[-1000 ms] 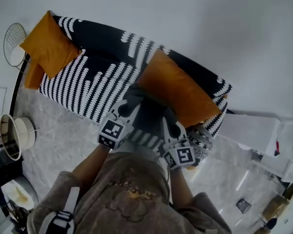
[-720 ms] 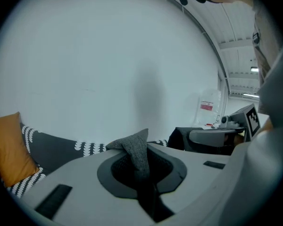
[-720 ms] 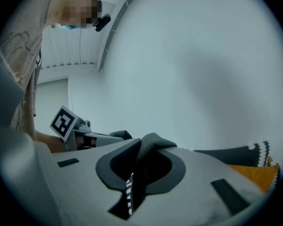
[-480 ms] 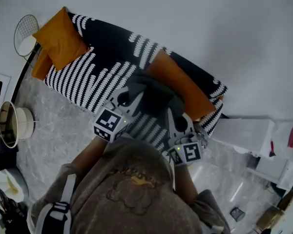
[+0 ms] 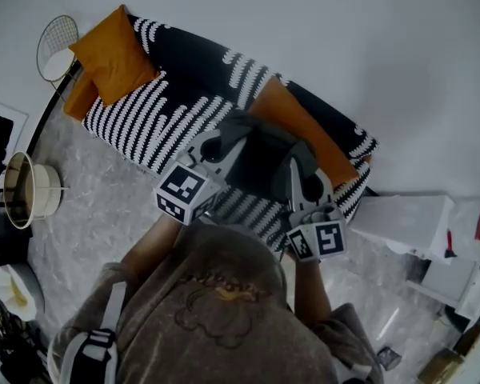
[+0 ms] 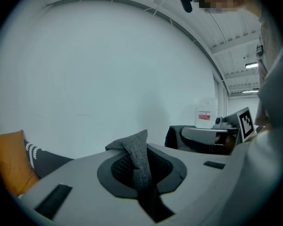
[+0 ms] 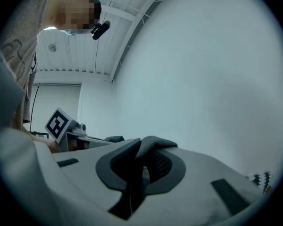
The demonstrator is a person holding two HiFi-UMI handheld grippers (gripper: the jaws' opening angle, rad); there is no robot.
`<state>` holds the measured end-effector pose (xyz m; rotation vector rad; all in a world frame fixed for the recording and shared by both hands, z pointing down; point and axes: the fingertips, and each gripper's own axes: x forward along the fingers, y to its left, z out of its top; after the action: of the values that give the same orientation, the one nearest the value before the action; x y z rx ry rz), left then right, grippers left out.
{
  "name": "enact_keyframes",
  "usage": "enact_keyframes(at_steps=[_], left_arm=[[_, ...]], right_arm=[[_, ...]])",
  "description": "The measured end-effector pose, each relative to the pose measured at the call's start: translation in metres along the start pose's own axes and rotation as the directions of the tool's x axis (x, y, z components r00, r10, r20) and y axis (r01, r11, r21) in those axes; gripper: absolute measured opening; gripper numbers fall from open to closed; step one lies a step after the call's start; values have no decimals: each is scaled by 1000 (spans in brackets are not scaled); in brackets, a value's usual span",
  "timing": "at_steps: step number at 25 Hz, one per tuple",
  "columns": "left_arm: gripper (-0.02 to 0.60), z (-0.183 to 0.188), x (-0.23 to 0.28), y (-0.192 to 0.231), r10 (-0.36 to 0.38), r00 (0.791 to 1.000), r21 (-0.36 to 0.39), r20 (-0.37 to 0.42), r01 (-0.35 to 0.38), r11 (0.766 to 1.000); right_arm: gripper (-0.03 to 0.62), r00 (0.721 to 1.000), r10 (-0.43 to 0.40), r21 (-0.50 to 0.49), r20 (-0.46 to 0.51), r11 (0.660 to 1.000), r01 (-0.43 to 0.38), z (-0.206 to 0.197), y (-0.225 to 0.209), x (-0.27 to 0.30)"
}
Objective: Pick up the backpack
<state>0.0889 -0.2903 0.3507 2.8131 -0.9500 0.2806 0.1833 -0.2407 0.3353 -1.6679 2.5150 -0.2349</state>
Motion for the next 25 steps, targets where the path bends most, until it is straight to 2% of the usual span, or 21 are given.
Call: enact_keyframes(at_steps=[12, 19, 25], left_arm=[[29, -23, -82, -27, -77, 997, 2, -3, 77, 997], [29, -30, -149, -33, -109, 994, 32, 20, 108, 994], [29, -39, -204, -40, -121, 993, 34, 8, 120, 992]], right_arm=[[28, 998, -62, 28, 27, 998, 61, -12, 77, -49], [29, 995, -84, 32, 54, 996, 82, -17, 145, -75], [31, 993, -103, 35, 58, 994, 101, -25, 201, -99]])
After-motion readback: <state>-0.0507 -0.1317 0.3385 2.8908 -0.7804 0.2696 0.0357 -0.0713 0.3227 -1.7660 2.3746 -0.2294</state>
